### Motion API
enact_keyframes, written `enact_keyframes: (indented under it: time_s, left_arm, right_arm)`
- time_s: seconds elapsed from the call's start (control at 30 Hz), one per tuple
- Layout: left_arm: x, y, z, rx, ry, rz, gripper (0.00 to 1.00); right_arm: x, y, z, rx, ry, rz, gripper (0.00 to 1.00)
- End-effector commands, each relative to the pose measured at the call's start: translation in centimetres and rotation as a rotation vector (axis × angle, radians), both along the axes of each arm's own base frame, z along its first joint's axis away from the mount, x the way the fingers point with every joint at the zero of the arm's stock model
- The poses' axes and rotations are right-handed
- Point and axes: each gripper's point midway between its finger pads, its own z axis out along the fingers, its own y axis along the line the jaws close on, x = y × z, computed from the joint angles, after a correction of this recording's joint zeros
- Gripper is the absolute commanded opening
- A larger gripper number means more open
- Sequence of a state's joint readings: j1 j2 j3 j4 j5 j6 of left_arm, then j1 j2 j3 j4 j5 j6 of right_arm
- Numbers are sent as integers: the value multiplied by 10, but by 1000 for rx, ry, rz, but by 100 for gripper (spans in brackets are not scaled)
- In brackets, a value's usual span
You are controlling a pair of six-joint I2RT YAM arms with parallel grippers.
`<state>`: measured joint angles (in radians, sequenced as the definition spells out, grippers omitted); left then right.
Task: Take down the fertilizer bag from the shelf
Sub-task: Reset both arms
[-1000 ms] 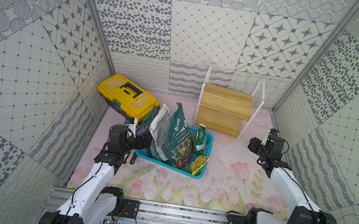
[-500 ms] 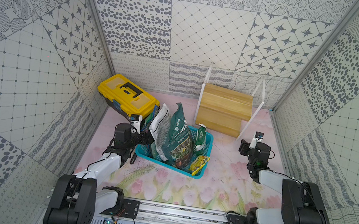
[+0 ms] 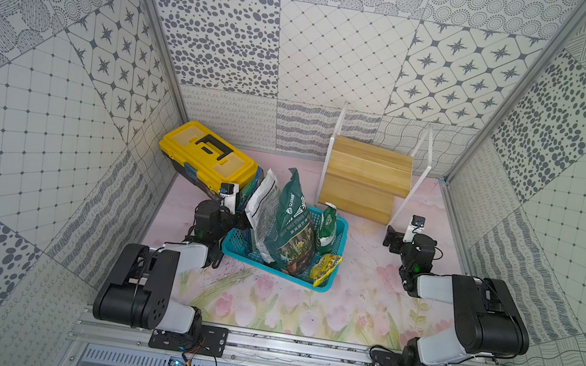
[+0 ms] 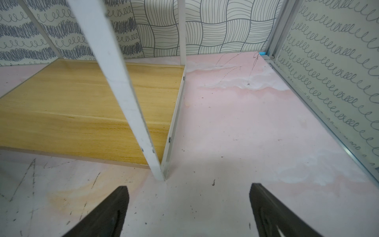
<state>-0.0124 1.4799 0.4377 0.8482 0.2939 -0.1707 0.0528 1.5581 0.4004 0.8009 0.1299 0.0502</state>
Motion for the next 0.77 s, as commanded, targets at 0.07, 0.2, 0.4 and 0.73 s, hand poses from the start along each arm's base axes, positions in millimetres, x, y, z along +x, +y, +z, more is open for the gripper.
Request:
enact_keyframes:
  time_s: [0.07, 0.2, 0.4, 0.73]
  left_arm:
    - [0, 44, -51, 230, 105, 237, 100]
    - [1, 44, -50, 232, 97, 237, 100]
    - [1, 43, -50, 228, 100, 236, 100]
    - [1, 44, -51, 229, 102, 238, 100]
  right_arm:
    - [4, 1, 15, -8, -59, 1, 97]
    - [5, 4, 15, -10, -56, 15, 97]
    - [5, 4, 14, -10, -55, 15, 97]
    - [5, 6, 14, -4, -53, 36, 97]
